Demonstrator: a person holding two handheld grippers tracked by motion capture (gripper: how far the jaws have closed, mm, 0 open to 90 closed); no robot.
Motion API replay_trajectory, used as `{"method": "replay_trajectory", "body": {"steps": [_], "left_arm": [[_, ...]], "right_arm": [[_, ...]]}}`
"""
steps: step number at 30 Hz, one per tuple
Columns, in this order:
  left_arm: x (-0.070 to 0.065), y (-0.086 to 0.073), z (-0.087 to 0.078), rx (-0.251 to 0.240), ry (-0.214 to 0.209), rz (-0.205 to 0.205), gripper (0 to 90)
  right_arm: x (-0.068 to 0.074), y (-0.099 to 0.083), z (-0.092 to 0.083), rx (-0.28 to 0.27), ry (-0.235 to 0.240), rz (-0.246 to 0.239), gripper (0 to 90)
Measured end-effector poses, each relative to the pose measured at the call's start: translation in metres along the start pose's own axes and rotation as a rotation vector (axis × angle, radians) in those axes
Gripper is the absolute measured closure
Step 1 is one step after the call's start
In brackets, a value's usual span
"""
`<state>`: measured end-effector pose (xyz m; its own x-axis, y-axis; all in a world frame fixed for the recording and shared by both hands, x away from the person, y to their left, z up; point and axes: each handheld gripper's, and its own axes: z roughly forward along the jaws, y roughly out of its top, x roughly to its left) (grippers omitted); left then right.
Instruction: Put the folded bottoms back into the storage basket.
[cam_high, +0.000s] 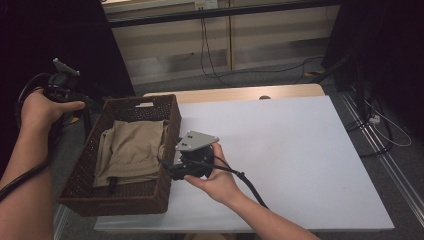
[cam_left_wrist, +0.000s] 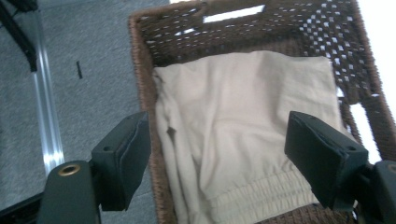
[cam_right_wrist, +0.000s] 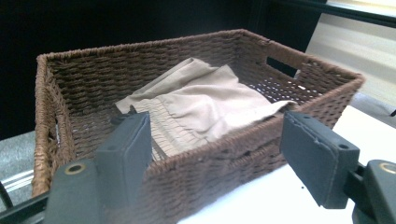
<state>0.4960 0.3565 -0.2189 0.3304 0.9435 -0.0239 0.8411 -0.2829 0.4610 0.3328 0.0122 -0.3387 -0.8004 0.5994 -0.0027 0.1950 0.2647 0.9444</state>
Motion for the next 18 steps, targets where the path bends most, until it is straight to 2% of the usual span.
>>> {"method": "replay_trajectory", "body": {"steps": [6,9,11,14,18], "left_arm": [[-0.018,-0.005,-0.001,-0.01,-0.023,0.044,23.2],[-0.028,-0.009,0.001,-0.001,-0.044,0.066,22.9],[-0.033,-0.012,0.002,-0.008,-0.053,0.081,22.5],[-0.039,-0.017,0.005,-0.012,-0.066,0.089,22.2],[-0.048,-0.021,0.01,0.006,-0.077,0.12,22.1]], "right_arm": [[-0.012,-0.007,-0.019,0.006,-0.011,0.008,22.2],[-0.019,-0.012,-0.031,0.0,-0.023,0.014,21.6],[-0.025,-0.016,-0.039,-0.003,-0.026,0.031,21.5],[-0.034,-0.025,-0.051,0.012,-0.039,0.035,21.0],[-0.045,-0.038,-0.064,0.031,-0.056,0.058,20.8]]}}
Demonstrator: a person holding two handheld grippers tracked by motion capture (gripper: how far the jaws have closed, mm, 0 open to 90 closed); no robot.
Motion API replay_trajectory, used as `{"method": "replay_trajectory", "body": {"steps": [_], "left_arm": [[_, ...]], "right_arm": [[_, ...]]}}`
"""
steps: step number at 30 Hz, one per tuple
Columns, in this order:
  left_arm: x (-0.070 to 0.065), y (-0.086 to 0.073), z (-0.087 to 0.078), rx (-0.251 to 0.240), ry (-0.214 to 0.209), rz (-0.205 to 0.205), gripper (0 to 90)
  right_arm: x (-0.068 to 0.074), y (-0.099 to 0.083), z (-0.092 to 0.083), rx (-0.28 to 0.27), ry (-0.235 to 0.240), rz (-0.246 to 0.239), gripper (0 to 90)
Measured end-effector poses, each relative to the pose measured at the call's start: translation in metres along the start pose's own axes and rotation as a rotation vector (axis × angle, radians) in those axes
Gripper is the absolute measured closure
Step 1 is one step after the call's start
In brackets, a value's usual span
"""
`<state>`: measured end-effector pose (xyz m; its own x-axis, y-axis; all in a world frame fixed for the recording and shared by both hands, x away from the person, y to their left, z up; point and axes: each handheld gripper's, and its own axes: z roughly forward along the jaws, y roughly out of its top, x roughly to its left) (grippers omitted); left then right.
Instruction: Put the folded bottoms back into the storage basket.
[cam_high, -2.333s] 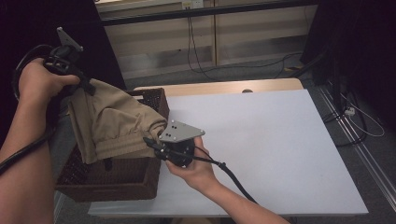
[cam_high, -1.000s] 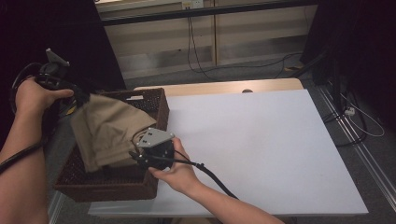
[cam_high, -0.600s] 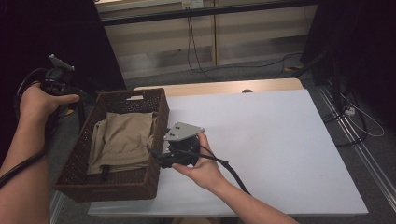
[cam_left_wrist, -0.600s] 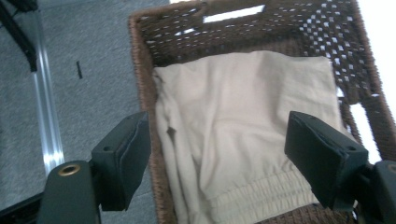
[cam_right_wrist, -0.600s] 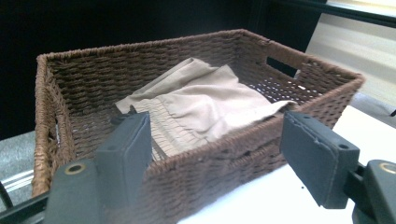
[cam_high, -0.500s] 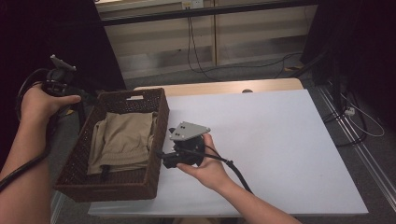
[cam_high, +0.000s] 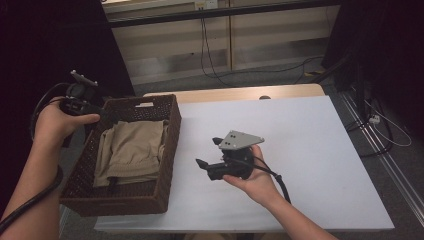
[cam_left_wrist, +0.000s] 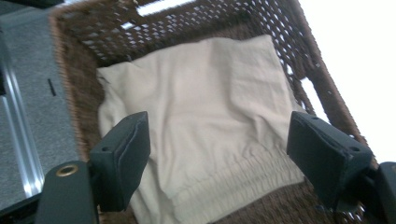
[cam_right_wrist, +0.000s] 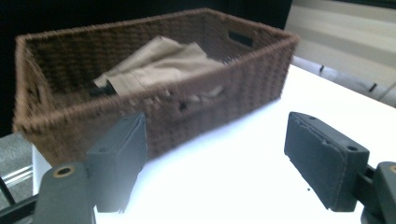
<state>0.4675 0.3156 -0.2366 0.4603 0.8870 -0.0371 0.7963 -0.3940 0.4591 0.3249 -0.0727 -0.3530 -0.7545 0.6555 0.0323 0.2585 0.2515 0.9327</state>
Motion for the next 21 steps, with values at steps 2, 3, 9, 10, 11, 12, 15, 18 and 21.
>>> {"method": "replay_trajectory", "body": {"steps": [2,3,9,10,11,12,15,18,21], "left_arm": [[-0.004,0.0,0.002,0.005,0.0,0.016,22.0],[-0.007,0.0,0.003,0.007,-0.003,0.018,21.9],[-0.019,-0.001,0.006,-0.048,-0.021,0.042,20.1],[-0.02,-0.002,0.007,-0.062,-0.03,0.036,20.1],[-0.022,-0.003,0.007,-0.07,-0.04,0.04,19.9],[-0.023,-0.004,0.008,-0.08,-0.043,0.041,20.0],[-0.028,-0.008,0.014,-0.094,-0.066,0.042,20.0],[-0.032,-0.011,0.02,-0.103,-0.07,0.048,19.8],[-0.036,-0.015,0.026,-0.124,-0.084,0.053,19.4]], "right_arm": [[-0.006,-0.007,-0.005,0.01,-0.014,0.004,20.7],[-0.008,-0.009,-0.007,0.012,-0.015,0.008,20.7],[-0.022,-0.027,-0.021,0.03,-0.043,0.03,20.7],[-0.024,-0.03,-0.024,0.033,-0.049,0.034,20.7],[-0.026,-0.033,-0.026,0.035,-0.053,0.038,20.7],[-0.027,-0.035,-0.028,0.037,-0.055,0.041,20.6],[-0.032,-0.042,-0.033,0.051,-0.064,0.047,20.5],[-0.037,-0.05,-0.039,0.064,-0.073,0.054,20.4],[-0.041,-0.056,-0.045,0.073,-0.08,0.059,20.3]]}}
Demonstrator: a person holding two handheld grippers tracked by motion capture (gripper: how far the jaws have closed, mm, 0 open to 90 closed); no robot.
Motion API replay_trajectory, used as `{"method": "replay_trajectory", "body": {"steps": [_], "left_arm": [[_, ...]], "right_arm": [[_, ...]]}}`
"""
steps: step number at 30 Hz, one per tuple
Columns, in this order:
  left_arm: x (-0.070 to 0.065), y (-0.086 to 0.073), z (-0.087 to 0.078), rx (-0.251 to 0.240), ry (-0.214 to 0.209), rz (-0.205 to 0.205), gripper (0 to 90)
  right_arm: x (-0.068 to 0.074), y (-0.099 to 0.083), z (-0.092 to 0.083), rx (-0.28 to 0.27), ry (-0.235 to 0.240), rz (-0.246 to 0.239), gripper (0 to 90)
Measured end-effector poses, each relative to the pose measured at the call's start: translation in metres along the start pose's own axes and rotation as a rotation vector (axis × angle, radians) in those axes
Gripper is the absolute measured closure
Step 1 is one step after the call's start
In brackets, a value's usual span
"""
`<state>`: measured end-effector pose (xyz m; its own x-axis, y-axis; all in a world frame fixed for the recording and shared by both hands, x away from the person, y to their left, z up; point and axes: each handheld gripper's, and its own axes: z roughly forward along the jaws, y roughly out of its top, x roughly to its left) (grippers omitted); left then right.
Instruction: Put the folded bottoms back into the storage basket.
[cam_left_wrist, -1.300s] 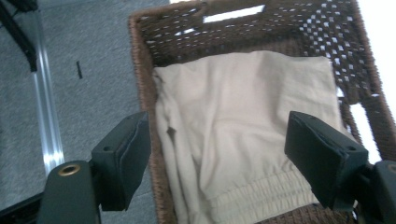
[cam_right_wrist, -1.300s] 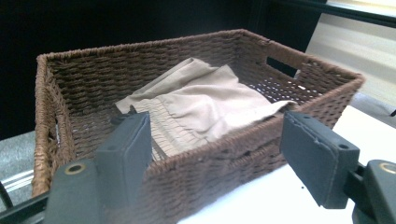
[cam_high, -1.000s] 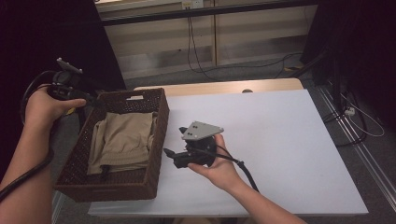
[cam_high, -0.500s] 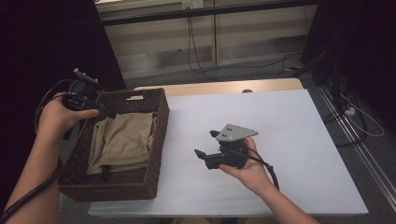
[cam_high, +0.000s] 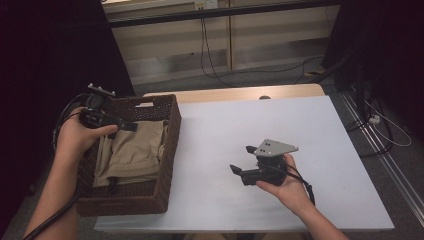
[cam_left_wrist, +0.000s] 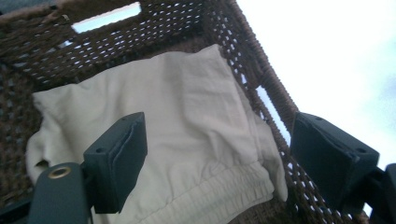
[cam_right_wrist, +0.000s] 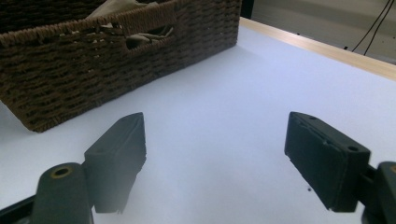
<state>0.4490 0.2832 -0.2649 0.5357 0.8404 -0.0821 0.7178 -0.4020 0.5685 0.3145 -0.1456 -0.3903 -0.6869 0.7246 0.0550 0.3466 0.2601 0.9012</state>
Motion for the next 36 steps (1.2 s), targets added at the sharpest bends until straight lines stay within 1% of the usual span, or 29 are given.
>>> {"method": "replay_trajectory", "body": {"steps": [2,5,6,7,10,12,13,14,15,16,19,23,26,28,32,34,35,36], "left_arm": [[-0.002,-0.002,0.002,-0.018,-0.018,0.0,19.1],[-0.007,-0.005,0.005,-0.05,-0.031,0.005,19.0],[-0.009,-0.007,0.006,-0.07,-0.034,0.002,18.9],[-0.01,-0.008,0.007,-0.079,-0.041,0.002,18.9],[-0.015,-0.011,0.009,-0.134,-0.049,0.013,18.9],[-0.019,-0.013,0.01,-0.163,-0.064,0.019,18.4],[-0.021,-0.014,0.011,-0.174,-0.072,0.018,18.3],[-0.023,-0.016,0.011,-0.183,-0.077,0.031,18.0],[-0.025,-0.018,0.012,-0.201,-0.079,0.028,17.7],[-0.026,-0.019,0.012,-0.204,-0.089,0.038,17.6],[-0.03,-0.025,0.012,-0.267,-0.111,0.029,17.5],[-0.035,-0.033,0.011,-0.342,-0.126,0.012,17.2],[-0.039,-0.039,0.01,-0.39,-0.143,0.004,17.1],[-0.043,-0.043,0.011,-0.411,-0.144,0.007,17.0],[-0.051,-0.053,0.013,-0.48,-0.19,-0.015,16.9],[-0.056,-0.055,0.014,-0.493,-0.185,-0.001,16.8],[-0.058,-0.057,0.014,-0.507,-0.188,-0.005,16.5],[-0.06,-0.06,0.013,-0.529,-0.202,-0.01,16.0]], "right_arm": [[-0.004,-0.005,-0.003,0.01,-0.007,0.006,20.2],[-0.009,-0.012,-0.007,0.032,-0.007,0.013,20.2],[-0.01,-0.014,-0.008,0.037,-0.01,0.013,20.1],[-0.013,-0.018,-0.01,0.044,-0.016,0.017,20.1],[-0.018,-0.025,-0.014,0.057,-0.022,0.028,20.0],[-0.02,-0.028,-0.017,0.061,-0.025,0.032,20.0],[-0.021,-0.03,-0.019,0.062,-0.03,0.035,20.0],[-0.022,-0.031,-0.02,0.062,-0.031,0.037,20.0],[-0.024,-0.034,-0.022,0.063,-0.034,0.041,20.0],[-0.025,-0.036,-0.024,0.066,-0.038,0.042,19.9],[-0.028,-0.041,-0.029,0.069,-0.046,0.051,20.0],[-0.032,-0.047,-0.034,0.076,-0.055,0.057,20.0],[-0.033,-0.051,-0.037,0.08,-0.062,0.059,20.0],[-0.034,-0.053,-0.039,0.083,-0.063,0.059,20.0],[-0.035,-0.058,-0.042,0.087,-0.066,0.064,19.8],[-0.036,-0.06,-0.044,0.094,-0.069,0.063,19.7],[-0.036,-0.061,-0.046,0.095,-0.071,0.065,19.6],[-0.037,-0.063,-0.047,0.095,-0.074,0.067,19.5]]}}
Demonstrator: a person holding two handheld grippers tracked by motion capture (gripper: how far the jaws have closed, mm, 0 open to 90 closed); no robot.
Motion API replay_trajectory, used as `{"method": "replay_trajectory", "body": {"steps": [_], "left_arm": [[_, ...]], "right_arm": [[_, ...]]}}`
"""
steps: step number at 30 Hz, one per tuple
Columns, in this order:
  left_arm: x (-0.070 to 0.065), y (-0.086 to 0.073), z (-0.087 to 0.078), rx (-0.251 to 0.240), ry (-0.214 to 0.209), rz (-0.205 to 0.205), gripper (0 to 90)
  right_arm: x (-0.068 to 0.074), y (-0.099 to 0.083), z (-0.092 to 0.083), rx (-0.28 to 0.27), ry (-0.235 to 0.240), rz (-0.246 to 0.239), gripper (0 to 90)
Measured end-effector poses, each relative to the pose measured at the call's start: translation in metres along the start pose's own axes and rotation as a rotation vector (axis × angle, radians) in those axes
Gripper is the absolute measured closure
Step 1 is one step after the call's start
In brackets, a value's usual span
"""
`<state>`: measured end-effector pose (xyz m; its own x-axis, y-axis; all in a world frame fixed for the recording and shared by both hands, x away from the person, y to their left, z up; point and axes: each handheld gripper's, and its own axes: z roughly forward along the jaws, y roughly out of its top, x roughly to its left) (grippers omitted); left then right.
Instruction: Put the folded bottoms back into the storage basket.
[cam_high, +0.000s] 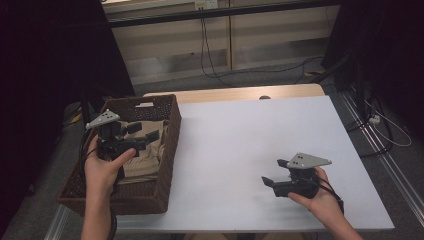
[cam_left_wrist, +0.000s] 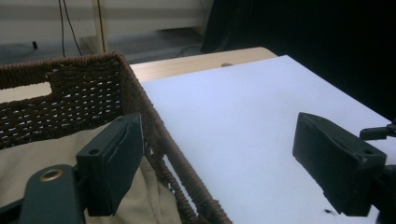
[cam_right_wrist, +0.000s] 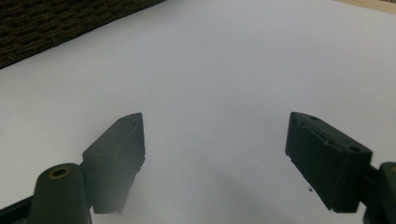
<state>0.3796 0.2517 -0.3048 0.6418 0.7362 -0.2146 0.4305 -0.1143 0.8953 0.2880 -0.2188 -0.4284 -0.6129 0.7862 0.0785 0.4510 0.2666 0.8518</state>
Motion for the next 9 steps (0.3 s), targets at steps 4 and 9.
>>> {"method": "replay_trajectory", "body": {"steps": [4,9], "left_arm": [[-0.009,-0.007,-0.005,-0.082,-0.02,-0.001,15.4],[-0.014,-0.006,-0.01,-0.13,-0.025,0.001,14.9]], "right_arm": [[-0.004,-0.008,-0.006,0.007,-0.005,0.014,19.3],[-0.011,-0.016,-0.012,0.01,-0.026,0.03,19.0]]}}
